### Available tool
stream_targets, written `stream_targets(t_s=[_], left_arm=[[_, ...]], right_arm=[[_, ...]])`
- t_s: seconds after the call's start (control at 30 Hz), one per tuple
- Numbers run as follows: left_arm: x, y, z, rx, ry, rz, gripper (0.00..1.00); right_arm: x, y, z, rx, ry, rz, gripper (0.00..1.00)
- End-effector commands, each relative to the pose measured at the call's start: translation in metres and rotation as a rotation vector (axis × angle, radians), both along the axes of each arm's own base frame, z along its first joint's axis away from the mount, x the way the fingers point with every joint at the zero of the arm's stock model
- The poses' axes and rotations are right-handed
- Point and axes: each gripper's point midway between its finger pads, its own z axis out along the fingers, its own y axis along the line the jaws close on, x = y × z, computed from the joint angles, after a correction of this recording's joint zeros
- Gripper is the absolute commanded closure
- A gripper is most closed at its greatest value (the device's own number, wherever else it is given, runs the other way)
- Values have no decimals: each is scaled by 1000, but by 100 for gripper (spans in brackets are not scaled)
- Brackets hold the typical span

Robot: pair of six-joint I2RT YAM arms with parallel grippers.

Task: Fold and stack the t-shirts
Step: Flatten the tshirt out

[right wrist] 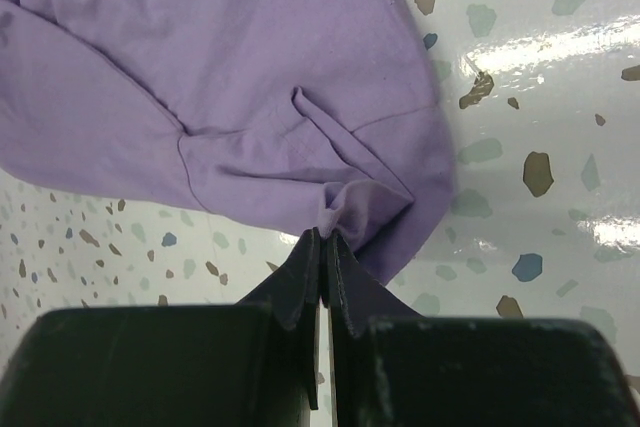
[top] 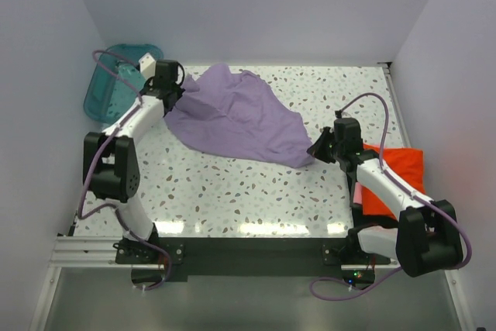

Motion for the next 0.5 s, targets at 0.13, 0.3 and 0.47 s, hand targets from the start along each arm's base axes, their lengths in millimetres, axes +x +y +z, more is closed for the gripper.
stream_targets(t_s=[0.13,0.3,0.47], left_arm=[[-77,17,-11,-67,10,40,100],[-144,25,-27,-123,2,92,100],[-211,19,-61,-233,51,115,100]], right_arm=[[5,-3,21,-5,-65,-20,100],[0,-11,26,-32,-75,-46,100],[-5,-23,28,-65,-60,-99,100]])
